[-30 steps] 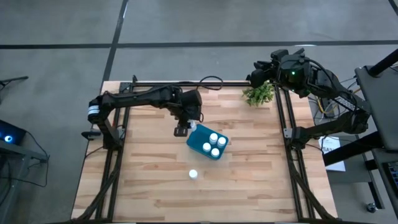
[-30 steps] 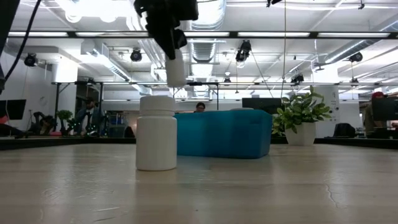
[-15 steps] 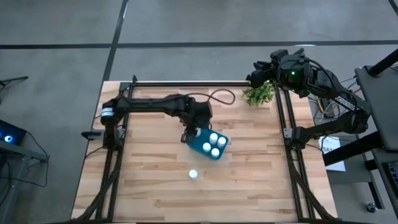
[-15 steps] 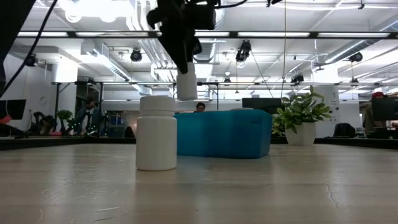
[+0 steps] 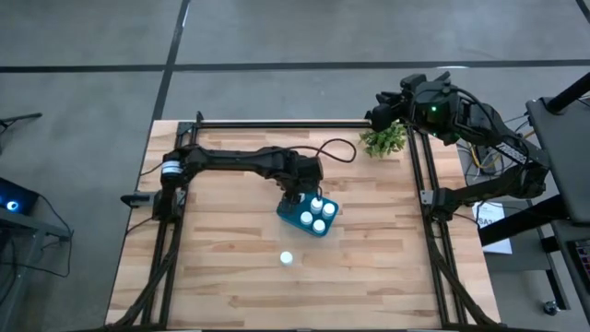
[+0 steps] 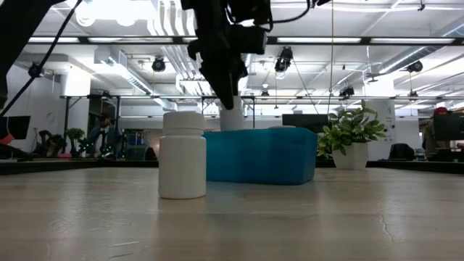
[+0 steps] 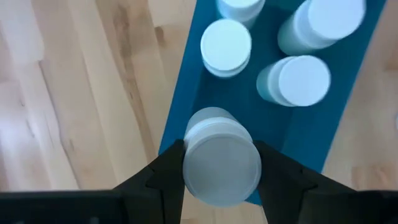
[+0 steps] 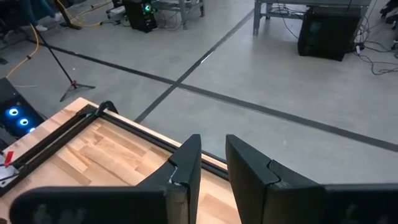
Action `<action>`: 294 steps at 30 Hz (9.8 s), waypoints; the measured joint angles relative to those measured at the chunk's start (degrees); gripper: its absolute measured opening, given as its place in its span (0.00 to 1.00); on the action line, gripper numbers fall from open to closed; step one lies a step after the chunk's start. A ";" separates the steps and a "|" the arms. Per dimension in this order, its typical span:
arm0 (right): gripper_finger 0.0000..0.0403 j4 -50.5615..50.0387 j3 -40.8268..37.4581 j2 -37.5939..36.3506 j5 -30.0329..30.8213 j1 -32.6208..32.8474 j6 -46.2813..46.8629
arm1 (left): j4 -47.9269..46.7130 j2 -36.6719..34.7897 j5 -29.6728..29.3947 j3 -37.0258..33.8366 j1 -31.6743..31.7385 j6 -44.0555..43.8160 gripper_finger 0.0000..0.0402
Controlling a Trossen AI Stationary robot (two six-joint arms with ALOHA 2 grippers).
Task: Pick and place pill bottles into a basket
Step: Put the white pill bottle into the blue bin
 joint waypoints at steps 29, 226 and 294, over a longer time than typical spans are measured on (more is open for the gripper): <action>0.17 -0.44 0.00 -0.04 -0.42 -0.02 -1.07 | 6.90 5.85 0.94 -3.47 0.53 -0.43 0.37; 0.17 0.24 -0.02 0.00 -8.94 -0.02 -3.87 | 4.63 -7.93 1.85 -13.41 -17.96 -17.91 0.35; 0.17 1.27 -0.02 0.22 -6.95 -0.02 -2.96 | 13.91 -3.03 2.72 -18.48 -3.76 -11.09 0.58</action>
